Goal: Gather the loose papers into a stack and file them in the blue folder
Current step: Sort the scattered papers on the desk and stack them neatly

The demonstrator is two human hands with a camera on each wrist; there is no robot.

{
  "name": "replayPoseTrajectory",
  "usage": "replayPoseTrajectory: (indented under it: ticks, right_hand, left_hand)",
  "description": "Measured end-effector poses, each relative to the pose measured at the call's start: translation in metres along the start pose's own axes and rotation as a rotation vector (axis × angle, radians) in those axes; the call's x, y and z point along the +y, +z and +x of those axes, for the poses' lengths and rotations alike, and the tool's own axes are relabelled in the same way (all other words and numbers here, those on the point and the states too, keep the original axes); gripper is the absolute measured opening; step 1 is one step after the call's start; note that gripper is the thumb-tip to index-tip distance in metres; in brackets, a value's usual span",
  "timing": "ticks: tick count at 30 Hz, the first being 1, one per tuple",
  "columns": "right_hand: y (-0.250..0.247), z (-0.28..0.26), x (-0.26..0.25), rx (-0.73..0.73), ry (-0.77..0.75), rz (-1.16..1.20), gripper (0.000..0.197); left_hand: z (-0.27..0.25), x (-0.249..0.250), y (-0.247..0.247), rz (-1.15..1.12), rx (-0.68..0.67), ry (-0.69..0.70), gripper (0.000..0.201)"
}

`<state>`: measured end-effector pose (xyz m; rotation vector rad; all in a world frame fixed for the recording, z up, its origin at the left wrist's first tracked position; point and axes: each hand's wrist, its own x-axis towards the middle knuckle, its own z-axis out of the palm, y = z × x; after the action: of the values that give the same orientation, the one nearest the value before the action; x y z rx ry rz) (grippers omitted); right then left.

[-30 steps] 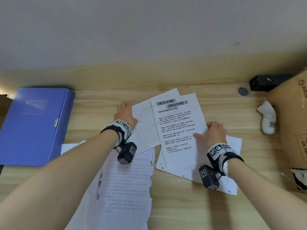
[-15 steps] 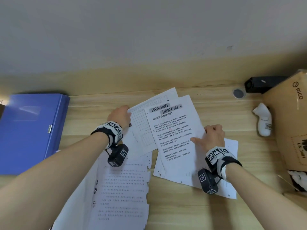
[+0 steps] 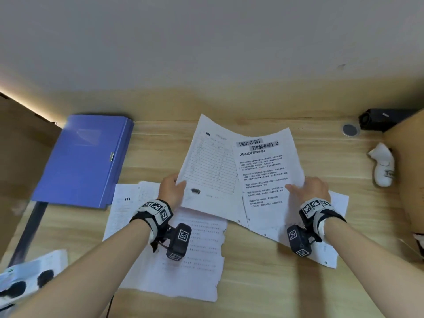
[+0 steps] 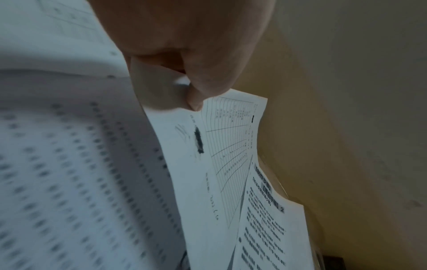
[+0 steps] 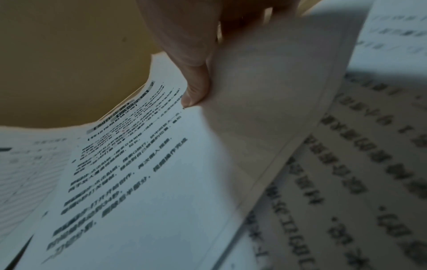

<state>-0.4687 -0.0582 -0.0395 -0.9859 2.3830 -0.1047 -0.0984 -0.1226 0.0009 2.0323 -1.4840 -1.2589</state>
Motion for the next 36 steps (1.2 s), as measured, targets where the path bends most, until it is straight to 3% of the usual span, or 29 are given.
replayPoseTrajectory:
  ticks: [6,9,13,17,20,22,24,26,28,31,33,36]
  right_hand:
    - [0.002,-0.013,-0.004,0.041,-0.007,0.185,0.019]
    - [0.008,-0.034,-0.008,0.069,-0.063,0.365,0.016]
    - [0.023,-0.083,-0.009,-0.020,-0.087,0.579,0.007]
    - [0.042,-0.099,0.000,-0.128,-0.120,0.410,0.007]
    - [0.043,-0.091,0.004,-0.090,-0.135,0.335,0.021]
    - [0.037,-0.080,0.005,0.018,-0.167,0.329,0.027]
    - [0.027,-0.060,0.009,0.128,-0.202,0.312,0.034]
    - [0.014,-0.036,0.014,0.168,-0.235,0.233,0.046]
    - [0.003,-0.013,0.020,0.115,-0.234,0.075,0.059]
    - [-0.011,0.003,0.026,0.022,-0.239,-0.220,0.062]
    - [-0.017,0.005,0.029,-0.006,-0.241,-0.377,0.054]
    - [-0.025,0.008,0.039,-0.058,-0.189,-0.220,0.030]
  left_hand:
    - [-0.037,-0.031,0.007,-0.022,0.009,-0.067,0.023]
    - [-0.054,-0.045,0.011,-0.037,0.011,-0.100,0.021]
    - [-0.073,-0.063,0.024,-0.001,-0.067,-0.146,0.026]
    - [-0.080,-0.071,0.034,0.042,-0.091,-0.215,0.031]
    - [-0.083,-0.065,0.037,0.110,-0.033,-0.227,0.034]
    - [-0.086,-0.057,0.041,0.227,0.074,-0.144,0.047]
    - [-0.089,-0.049,0.048,0.342,0.140,0.039,0.061]
    - [-0.087,-0.043,0.061,0.394,0.065,0.229,0.066]
    - [-0.085,-0.039,0.075,0.467,-0.108,0.341,0.067]
    - [-0.085,-0.035,0.095,0.697,-0.318,0.398,0.067]
    - [-0.087,-0.030,0.104,0.829,-0.337,0.395,0.066]
    - [-0.088,-0.022,0.106,0.881,-0.317,0.380,0.064]
